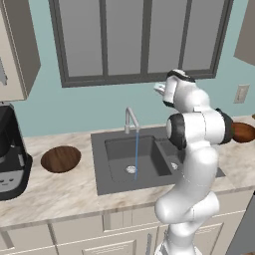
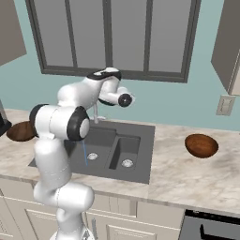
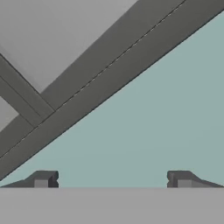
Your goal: Rinse each bowl for a few seconds and place them down in the sink or on the counter.
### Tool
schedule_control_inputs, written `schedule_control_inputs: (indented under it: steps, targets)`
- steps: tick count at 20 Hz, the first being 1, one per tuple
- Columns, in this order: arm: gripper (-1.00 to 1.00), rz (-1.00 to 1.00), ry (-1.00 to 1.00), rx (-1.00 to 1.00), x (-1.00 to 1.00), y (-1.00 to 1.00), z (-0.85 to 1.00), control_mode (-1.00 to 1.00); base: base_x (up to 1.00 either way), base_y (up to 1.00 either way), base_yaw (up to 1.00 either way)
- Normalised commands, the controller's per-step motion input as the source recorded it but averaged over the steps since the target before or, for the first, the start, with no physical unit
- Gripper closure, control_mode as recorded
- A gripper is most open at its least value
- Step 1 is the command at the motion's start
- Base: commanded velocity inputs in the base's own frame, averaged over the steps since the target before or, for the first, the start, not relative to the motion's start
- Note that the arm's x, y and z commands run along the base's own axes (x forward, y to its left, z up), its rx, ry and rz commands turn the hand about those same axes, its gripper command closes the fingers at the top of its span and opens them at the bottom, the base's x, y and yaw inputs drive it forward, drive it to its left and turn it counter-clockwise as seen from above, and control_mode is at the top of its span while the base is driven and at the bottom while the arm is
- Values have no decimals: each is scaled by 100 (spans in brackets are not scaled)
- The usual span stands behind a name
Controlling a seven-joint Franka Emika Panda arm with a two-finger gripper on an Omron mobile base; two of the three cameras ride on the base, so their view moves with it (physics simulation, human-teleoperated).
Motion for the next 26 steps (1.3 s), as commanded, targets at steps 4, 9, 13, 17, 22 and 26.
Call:
schedule_control_inputs:
  steps: [4,9,13,17,22,26]
  targets:
    - [-100,-3,-12,10,-100,-25,13,-100,0,0,0]
    - [-100,-7,-7,2,-74,-14,0,-100,0,0,0]
    - [-100,-3,5,0,-5,0,12,-100,0,0,0]
    - [-100,-3,18,0,-9,-10,51,-100,0,0,0]
    - [-100,-2,26,0,-18,-20,65,-100,0,0,0]
    - [-100,-2,26,0,-25,-21,67,-100,0,0,0]
